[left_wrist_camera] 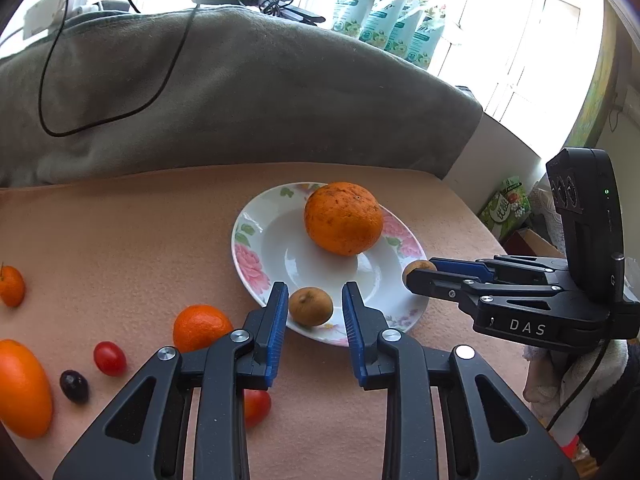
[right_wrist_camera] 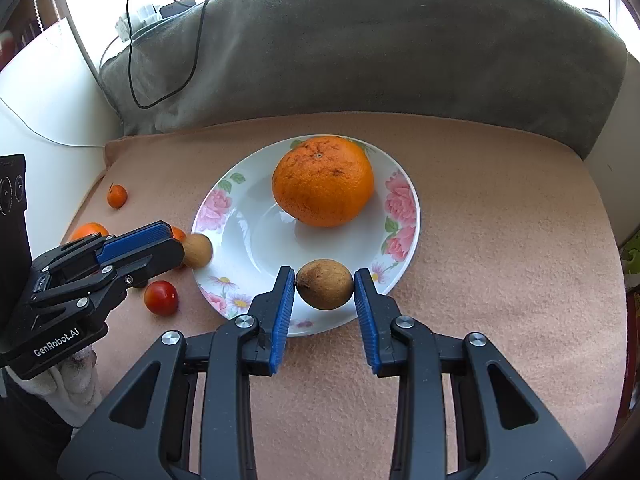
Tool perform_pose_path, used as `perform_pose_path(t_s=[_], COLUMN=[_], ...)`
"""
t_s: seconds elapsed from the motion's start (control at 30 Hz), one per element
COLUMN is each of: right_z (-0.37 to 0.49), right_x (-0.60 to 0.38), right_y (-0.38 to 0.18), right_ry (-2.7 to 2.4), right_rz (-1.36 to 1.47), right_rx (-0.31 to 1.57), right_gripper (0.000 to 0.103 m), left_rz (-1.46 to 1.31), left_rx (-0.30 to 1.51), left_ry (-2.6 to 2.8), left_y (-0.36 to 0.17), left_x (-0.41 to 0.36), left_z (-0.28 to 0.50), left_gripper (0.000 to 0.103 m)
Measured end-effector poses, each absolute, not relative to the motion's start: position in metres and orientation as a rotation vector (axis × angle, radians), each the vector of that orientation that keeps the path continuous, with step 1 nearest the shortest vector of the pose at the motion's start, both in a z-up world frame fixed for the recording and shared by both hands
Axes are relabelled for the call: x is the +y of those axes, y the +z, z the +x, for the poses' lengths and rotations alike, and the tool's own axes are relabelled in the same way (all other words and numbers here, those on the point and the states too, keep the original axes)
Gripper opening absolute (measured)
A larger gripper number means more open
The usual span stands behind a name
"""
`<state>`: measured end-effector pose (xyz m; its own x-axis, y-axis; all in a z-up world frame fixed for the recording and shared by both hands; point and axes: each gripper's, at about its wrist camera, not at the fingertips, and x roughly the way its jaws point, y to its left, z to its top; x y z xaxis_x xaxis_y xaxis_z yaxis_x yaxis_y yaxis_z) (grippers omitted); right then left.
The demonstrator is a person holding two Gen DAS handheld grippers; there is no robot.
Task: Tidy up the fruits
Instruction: 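Carry the kiwi with the right tool into the bowl while the left tool drops a kiwi there, then move the left tool back toward the large orange on the table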
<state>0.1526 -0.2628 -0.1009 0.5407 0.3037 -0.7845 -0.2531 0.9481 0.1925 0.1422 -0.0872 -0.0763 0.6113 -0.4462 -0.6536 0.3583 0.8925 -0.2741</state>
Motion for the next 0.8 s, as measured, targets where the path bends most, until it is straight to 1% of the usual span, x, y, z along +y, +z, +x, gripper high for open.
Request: perform_pose_path(t_s=[0.07,0.1,0.13,0.17,0.23,0.27,0.3,0.37,0.4,0.43,0.8], right_z=[0.152,0.152,0.151,0.151,0.151,0.151,0.151,0.150,0.150,0.149,0.141], right_x=[-0.264,-0.265,-0.266,-0.267,-0.270,-0.272,-0.273,-0.275,-0.275,-0.275,-0.271], right_y=[-0.100,-0.099,-0.097,-0.096,-0.094,-0.093,-0.092,-0.091,-0.090,-0.090,-0.079], right_ry=[0.324,0.317,0.308,0.300,0.293,0.293,0.293,0.292,0.290,0.290,0.326], right_rz=[0.061,0.061,0.060,0.060,0.069,0.075,0.080,0.084,0.084,0.084,0.137], right_rx=[0.938,0.930,0.920,0.913,0.908,0.908,0.907,0.905,0.904,0.903,0.897], right_gripper=[0.048,0.061,0.068,0.069,0.069,0.070,0.071,0.071,0.071,0.071,0.072], left_rz=[-0.123,-0.124,-0.125,-0.125,-0.122,-0.123,-0.123,-0.116,-0.112,-0.107,-0.081], left_rx=[0.782,0.782,0.782,0.782,0.779,0.777,0.774,0.770,0.769,0.765,0.728], left_ry=[-0.463,-0.463,-0.464,-0.463,-0.461,-0.460,-0.461,-0.452,-0.444,-0.439,-0.391], left_y=[-0.075,-0.075,-0.075,-0.075,-0.074,-0.074,-0.073,-0.072,-0.072,-0.072,-0.064], left_x=[-0.087,-0.086,-0.086,-0.086,-0.085,-0.084,-0.084,-0.083,-0.084,-0.083,-0.074], left_z=[0.142,0.141,0.141,0.141,0.139,0.139,0.138,0.136,0.136,0.135,0.121], left_gripper=[0.044,0.044,0.044,0.045,0.055,0.062,0.064,0.065,0.070,0.071,0.072])
